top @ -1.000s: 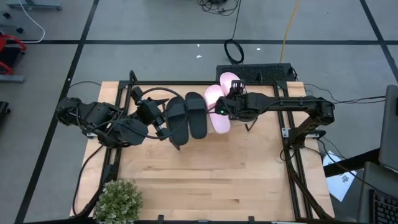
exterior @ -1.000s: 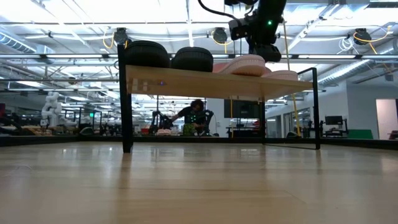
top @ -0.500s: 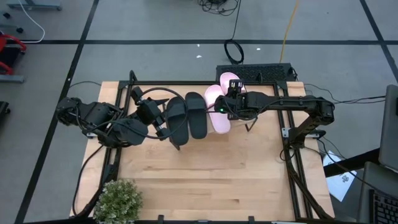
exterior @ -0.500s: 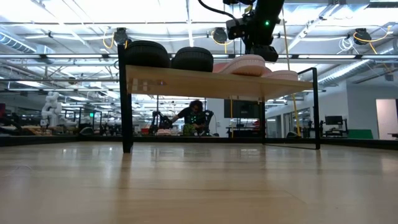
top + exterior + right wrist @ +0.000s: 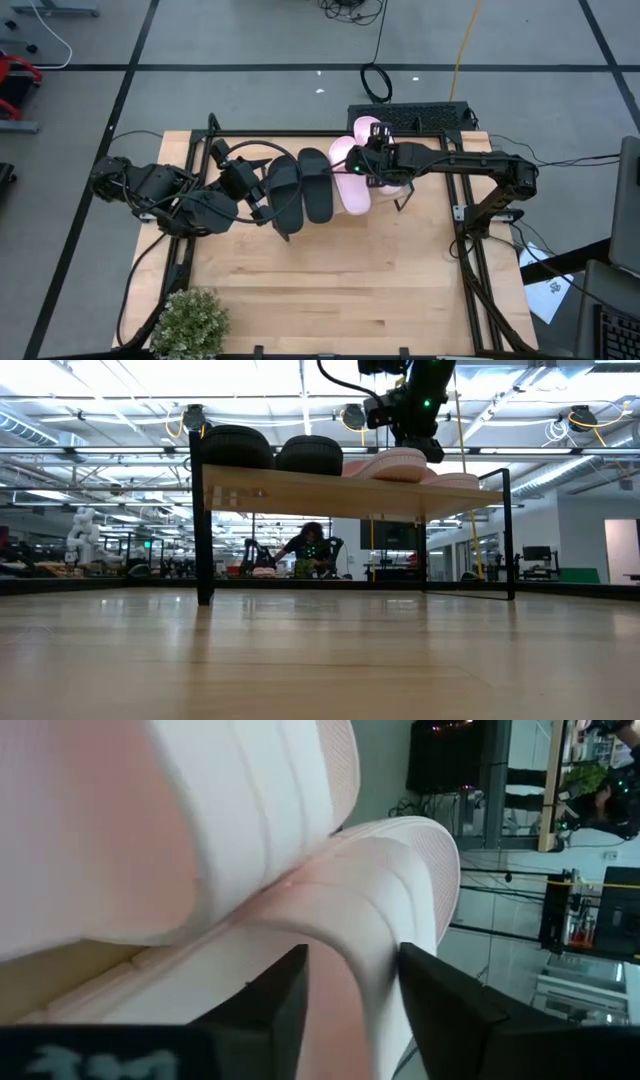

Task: Pick and place slides into the shelf
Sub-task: Put the pink slide on the shelf

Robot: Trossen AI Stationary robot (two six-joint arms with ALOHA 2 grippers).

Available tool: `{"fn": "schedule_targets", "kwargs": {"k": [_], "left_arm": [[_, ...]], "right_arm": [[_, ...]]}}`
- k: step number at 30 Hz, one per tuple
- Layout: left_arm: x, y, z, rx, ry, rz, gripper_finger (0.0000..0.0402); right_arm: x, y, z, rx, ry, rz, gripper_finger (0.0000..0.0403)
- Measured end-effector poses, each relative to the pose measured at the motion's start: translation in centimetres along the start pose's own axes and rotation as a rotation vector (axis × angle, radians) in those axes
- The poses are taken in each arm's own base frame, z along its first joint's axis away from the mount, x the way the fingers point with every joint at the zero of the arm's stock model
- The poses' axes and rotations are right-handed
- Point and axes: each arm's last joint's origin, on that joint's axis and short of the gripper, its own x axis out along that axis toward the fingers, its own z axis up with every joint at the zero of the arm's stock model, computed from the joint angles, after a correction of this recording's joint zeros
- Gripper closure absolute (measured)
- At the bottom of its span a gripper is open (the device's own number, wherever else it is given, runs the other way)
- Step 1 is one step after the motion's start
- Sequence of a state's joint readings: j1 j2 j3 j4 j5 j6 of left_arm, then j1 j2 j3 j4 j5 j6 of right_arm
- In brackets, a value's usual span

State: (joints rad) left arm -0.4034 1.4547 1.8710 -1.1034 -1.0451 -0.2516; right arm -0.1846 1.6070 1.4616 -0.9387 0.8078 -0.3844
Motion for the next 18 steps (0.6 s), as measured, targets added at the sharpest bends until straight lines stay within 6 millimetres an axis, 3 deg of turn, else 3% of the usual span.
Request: {"fn": "schedule_targets", "kwargs": {"k": [9,18], "left_arm": [[0.00,0.00,0.00,0.002,0.000,0.000,0.0289],[0.00,0.00,0.00,0.002,0.000,0.000,0.0289]], "right_arm": [[0.25,-0.23,-0.04,-0.039,0.000,0.004,0.0387],[0.28,-0.25,0.21,-0.032,-0.034,0.033,0.0397]]}}
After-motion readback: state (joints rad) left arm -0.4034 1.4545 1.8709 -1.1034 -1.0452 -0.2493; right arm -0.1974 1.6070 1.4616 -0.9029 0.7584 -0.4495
